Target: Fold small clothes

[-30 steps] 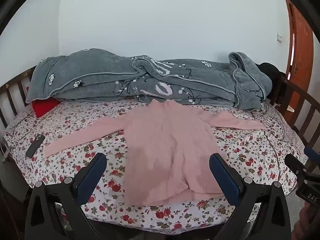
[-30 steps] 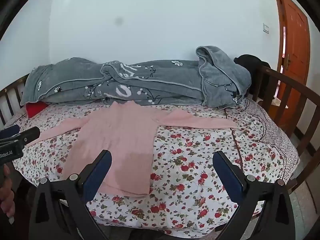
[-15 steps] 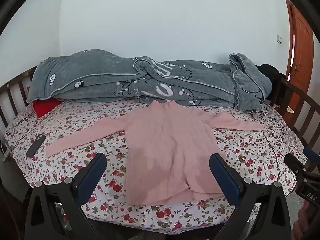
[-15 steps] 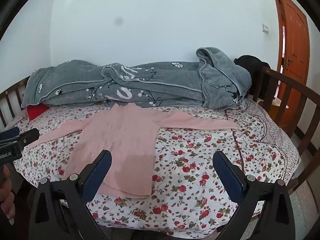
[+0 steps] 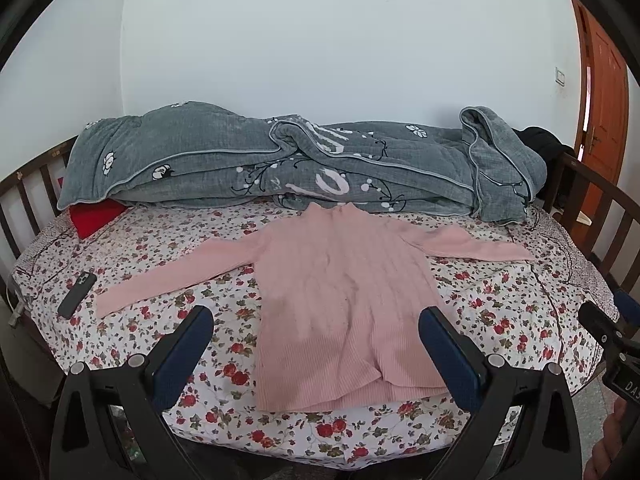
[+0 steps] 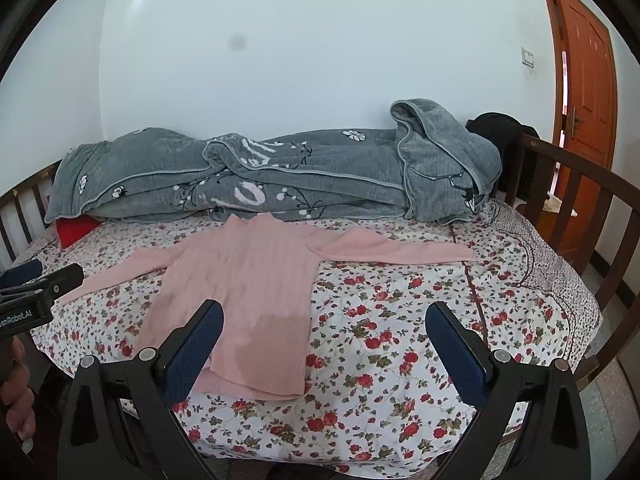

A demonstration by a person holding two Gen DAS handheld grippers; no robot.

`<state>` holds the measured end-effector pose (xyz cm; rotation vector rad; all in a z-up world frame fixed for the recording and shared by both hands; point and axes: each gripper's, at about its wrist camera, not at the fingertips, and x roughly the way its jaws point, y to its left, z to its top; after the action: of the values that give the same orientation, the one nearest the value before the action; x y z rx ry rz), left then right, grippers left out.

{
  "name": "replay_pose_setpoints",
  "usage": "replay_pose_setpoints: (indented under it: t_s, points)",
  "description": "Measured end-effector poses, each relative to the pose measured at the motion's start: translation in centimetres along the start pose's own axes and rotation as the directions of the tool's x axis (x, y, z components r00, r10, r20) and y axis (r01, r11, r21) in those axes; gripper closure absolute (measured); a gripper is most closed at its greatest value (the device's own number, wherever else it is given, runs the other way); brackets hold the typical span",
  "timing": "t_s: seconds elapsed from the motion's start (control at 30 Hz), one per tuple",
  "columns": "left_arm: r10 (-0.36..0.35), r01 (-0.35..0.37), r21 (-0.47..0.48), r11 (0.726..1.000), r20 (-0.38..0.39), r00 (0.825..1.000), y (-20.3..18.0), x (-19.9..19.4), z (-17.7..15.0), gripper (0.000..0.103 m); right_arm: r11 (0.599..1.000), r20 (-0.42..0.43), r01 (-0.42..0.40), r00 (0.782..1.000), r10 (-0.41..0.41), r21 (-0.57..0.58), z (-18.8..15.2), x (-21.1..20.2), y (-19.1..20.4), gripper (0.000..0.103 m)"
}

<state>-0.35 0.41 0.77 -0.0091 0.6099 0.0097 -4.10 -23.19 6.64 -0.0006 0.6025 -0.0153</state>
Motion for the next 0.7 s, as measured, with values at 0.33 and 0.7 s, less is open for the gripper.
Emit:
replay_pose_setpoints:
  t_s: [0.33,0.7]
  points:
    - [0.000,0.000,-0.002,1.000,0.004,1.000,0.05,-0.17,0.13,0.000,1.000,0.006,-0.010,1.000,0.010,-0.006,0.28,-0.35,0.33,0.003]
    - [0.003,-0.003,-0.006,1.000,0.003,1.000,0.15,-0.51,0.12,0.000,1.000,0.008,-0.015,1.000,0.015,-0.015,0.20,-0.43,0.76,0.003]
